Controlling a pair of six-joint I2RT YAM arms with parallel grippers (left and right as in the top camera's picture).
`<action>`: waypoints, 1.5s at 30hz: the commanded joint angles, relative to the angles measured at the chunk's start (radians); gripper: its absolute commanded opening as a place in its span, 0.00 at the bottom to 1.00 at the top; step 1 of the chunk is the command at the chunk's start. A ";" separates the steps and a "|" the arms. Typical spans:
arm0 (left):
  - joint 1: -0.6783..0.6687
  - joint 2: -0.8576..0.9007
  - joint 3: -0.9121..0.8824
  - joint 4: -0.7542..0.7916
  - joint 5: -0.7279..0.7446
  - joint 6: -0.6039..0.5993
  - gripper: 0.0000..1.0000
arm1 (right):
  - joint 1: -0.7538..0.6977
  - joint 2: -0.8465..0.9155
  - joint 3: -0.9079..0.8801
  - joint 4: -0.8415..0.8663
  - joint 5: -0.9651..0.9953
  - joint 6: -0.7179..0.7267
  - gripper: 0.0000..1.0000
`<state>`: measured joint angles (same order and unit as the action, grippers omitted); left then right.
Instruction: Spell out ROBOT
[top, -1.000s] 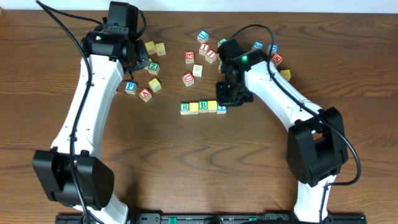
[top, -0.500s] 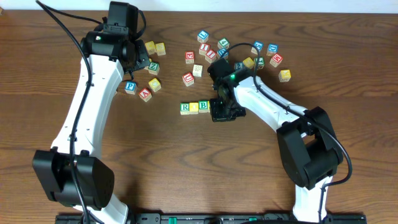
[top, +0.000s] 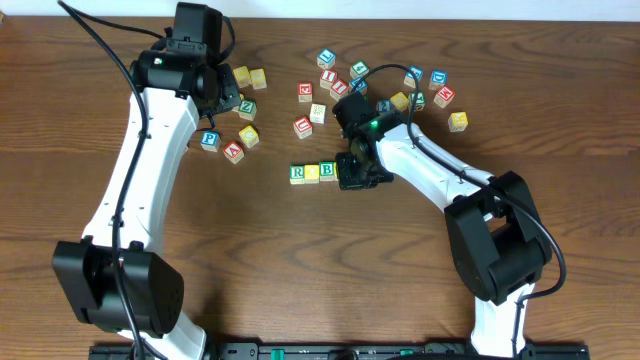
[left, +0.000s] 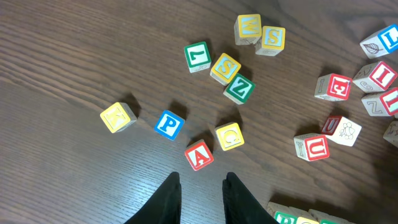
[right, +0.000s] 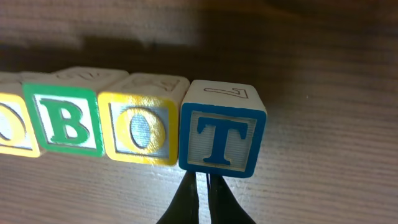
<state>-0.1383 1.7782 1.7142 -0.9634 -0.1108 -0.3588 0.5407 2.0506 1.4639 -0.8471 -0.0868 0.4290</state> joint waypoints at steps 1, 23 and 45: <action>0.002 0.000 -0.009 -0.004 -0.002 0.003 0.23 | -0.005 0.003 -0.005 0.006 0.025 0.012 0.02; 0.009 -0.146 0.018 0.009 -0.154 0.055 0.43 | -0.159 -0.372 0.031 -0.065 0.051 -0.045 0.19; 0.009 -0.157 0.011 -0.008 -0.107 0.040 0.98 | -0.467 -1.005 0.031 -0.198 0.080 -0.112 0.99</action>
<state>-0.1345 1.6165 1.7164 -0.9688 -0.2153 -0.3168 0.0769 1.0653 1.4872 -1.0405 -0.0078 0.3302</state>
